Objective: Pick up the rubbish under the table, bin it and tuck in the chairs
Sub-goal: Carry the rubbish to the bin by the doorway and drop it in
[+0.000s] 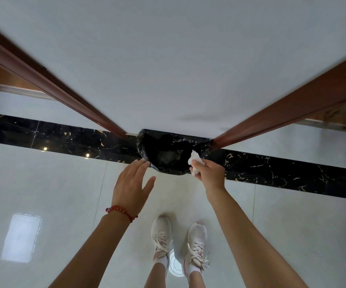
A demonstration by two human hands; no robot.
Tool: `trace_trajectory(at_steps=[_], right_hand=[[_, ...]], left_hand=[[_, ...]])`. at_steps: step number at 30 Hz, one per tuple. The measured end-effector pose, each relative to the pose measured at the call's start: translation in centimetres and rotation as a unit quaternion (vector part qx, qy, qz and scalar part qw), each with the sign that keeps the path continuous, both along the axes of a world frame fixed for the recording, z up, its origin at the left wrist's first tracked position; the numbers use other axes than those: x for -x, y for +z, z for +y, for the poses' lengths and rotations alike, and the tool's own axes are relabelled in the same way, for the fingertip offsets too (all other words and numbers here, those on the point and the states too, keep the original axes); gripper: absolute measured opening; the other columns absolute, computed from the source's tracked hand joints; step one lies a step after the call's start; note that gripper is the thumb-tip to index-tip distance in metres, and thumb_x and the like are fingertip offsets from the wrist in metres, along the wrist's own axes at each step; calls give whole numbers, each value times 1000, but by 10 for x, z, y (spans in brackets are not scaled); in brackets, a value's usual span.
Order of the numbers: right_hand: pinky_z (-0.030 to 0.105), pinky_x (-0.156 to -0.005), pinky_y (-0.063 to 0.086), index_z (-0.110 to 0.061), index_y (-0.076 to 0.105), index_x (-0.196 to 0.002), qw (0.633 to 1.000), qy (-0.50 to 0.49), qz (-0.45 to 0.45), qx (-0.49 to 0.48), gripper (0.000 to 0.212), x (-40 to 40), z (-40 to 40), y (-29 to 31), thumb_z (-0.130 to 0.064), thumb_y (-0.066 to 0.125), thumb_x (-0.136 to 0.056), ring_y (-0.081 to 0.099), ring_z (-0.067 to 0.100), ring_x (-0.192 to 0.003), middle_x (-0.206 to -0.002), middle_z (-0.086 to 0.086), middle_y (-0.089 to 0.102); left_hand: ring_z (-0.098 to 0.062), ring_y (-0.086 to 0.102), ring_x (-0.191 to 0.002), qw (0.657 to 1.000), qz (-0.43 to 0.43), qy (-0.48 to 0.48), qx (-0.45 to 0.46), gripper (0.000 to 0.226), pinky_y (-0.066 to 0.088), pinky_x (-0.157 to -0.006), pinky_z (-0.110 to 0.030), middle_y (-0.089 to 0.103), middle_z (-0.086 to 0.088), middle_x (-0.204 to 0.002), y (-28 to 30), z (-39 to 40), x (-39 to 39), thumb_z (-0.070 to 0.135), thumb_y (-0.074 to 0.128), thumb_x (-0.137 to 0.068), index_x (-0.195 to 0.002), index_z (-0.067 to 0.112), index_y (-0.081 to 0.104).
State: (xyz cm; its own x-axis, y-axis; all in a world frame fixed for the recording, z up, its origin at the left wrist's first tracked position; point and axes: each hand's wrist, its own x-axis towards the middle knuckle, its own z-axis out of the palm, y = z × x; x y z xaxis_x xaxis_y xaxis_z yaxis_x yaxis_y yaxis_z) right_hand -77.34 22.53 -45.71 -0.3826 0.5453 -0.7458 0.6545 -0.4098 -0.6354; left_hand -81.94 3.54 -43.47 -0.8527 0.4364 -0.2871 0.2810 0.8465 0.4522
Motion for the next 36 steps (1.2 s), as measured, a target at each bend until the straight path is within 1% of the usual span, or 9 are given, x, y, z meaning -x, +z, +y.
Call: trace_trajectory(at_steps=[2,3,5,7,13,17,20,25,36], right_hand=[[27,-70,56,-1,69,-76,1000,-7,18,23,9,12,-2,-11,-9,67,-76,58,16,-65,-64,7,58],[25,-70,56,2,68,-88,999,-13,14,34,19,16,-2,-17,-12,69,-76,58,14,-65,-66,4,59],[33,-84,54,2,61,-111,999,-2,-25,33,43,21,0,-26,-19,73,-75,61,17,-77,-86,4,65],[41,-96,48,1,57,-118,997,43,-62,-5,52,19,2,-28,-22,73,-74,59,22,-94,-105,12,65],[26,-91,41,-8,54,-123,967,201,-18,-158,45,-4,-1,4,-28,63,-83,54,20,-116,-129,8,57],[32,-106,32,-11,45,-132,904,325,29,-277,50,-18,3,38,-30,58,-88,37,18,-132,-141,8,44],[32,-107,30,-12,41,-135,860,377,36,-342,53,-26,11,69,-34,55,-89,30,19,-135,-145,8,39],[35,-105,34,-12,41,-135,821,397,27,-408,53,-41,19,134,-36,53,-89,30,21,-136,-147,9,36],[38,-103,37,-9,46,-131,790,388,64,-471,51,-91,19,273,-36,55,-89,38,25,-132,-142,12,43]], left_hand=[[-30,47,-123,1000,-5,1,2,42,36,-102,-41,54,-14,-130,-1,-2,2,24,58,-85,-123,7,51],[-30,47,-123,1000,-6,1,3,42,36,-102,-40,54,-14,-130,0,-3,2,24,58,-85,-123,7,51],[-30,47,-123,1000,-6,0,3,43,36,-102,-40,54,-14,-131,0,-5,4,25,57,-85,-124,7,50],[-30,47,-123,1000,-5,2,3,43,37,-102,-42,53,-14,-131,1,-6,6,24,57,-86,-124,6,50],[-33,48,-122,1000,3,-3,6,43,36,-101,-43,54,-17,-129,12,-2,4,23,58,-85,-123,5,50],[-31,43,-126,1000,-2,-3,11,44,32,-105,-40,51,-14,-133,28,6,-1,26,54,-88,-127,8,47],[-30,40,-129,1000,0,-6,16,46,28,-106,-38,48,-13,-136,47,10,-5,29,51,-89,-129,9,44],[-26,31,-135,999,14,-36,18,48,16,-109,-32,41,-10,-142,101,19,-14,33,45,-91,-134,13,37],[-21,19,-139,999,37,-39,-7,51,15,-115,-34,33,-6,-147,246,39,-55,37,38,-93,-138,15,29]])
